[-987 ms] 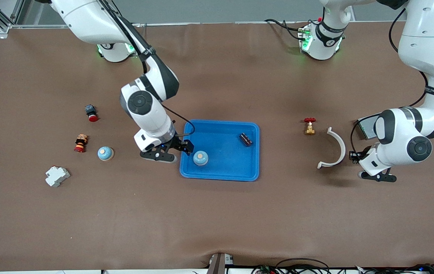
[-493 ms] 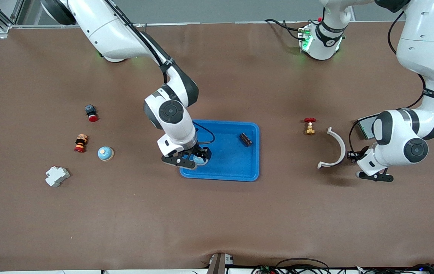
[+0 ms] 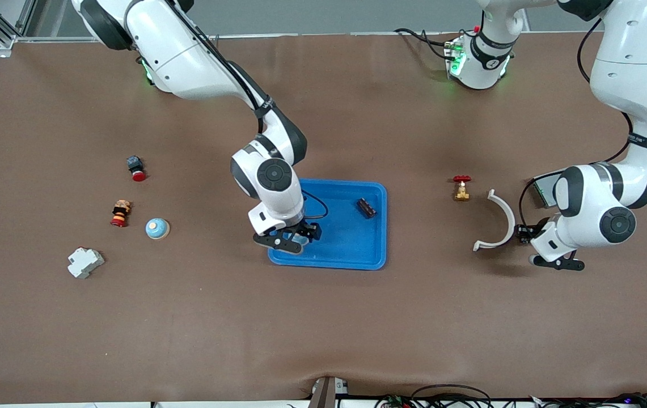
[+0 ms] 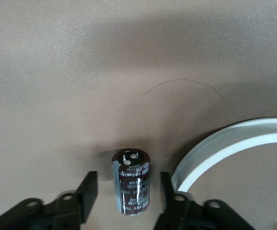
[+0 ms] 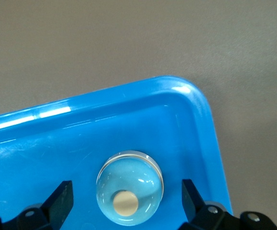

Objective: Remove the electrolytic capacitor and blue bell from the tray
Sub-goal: 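Reach the second bell with the right gripper while the left gripper places the capacitor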

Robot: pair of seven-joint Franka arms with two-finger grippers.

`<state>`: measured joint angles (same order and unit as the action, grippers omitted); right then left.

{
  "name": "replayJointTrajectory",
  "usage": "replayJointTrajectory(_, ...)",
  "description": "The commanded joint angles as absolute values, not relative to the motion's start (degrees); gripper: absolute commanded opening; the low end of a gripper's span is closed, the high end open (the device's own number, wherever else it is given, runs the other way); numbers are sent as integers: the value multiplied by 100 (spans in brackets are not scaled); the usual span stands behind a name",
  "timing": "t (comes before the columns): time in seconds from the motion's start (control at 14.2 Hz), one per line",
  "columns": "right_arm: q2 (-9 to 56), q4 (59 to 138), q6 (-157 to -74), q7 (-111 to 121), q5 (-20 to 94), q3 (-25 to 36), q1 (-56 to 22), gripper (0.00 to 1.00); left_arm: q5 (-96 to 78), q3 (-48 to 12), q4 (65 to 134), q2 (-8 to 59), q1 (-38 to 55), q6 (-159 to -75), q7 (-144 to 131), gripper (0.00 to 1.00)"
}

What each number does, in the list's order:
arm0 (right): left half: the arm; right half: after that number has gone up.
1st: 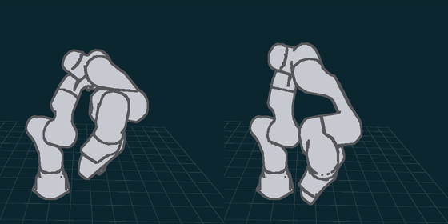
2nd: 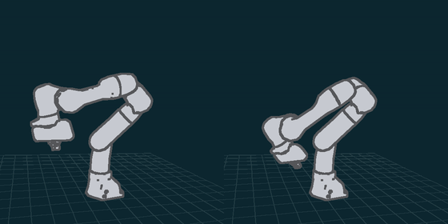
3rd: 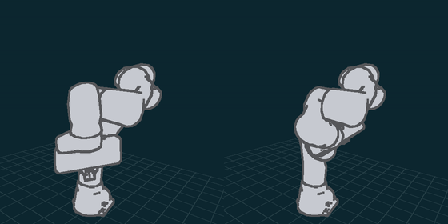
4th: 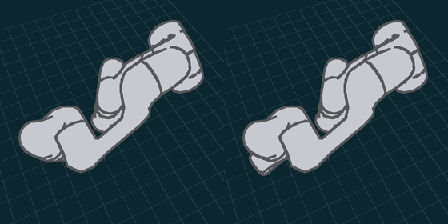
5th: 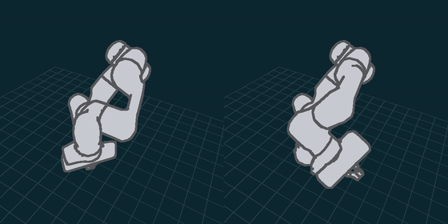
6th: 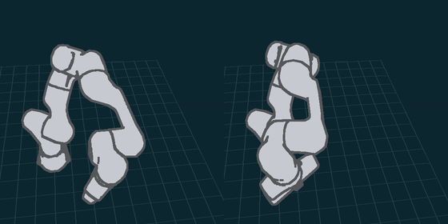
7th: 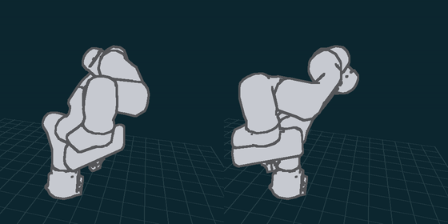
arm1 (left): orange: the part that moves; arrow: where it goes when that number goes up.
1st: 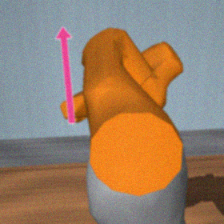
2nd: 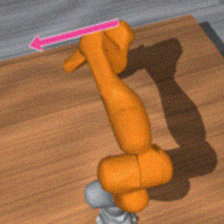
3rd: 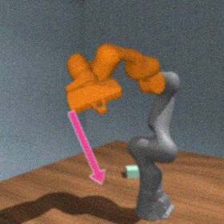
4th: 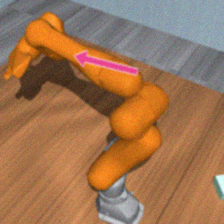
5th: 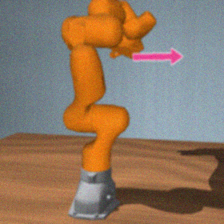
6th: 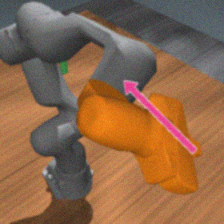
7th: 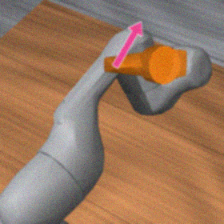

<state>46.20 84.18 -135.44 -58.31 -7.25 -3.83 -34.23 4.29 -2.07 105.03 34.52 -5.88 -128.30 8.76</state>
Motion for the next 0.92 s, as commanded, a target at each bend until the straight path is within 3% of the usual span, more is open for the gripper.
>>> replayJointTrajectory(0.0,4781,8183,-13509,-6073,-931,-325,-3489,100,554,-220,10485,3437,-650,-12876,896,100)
replayJointTrajectory(0.35,4834,8183,-13562,-6082,-932,-325,-3515,100,545,-229,10407,3174,-686,-12561,835,100)
replayJointTrajectory(0.85,4931,8183,-13667,-6126,-1054,-325,-3560,100,448,-421,9159,2962,-598,-10522,187,100)
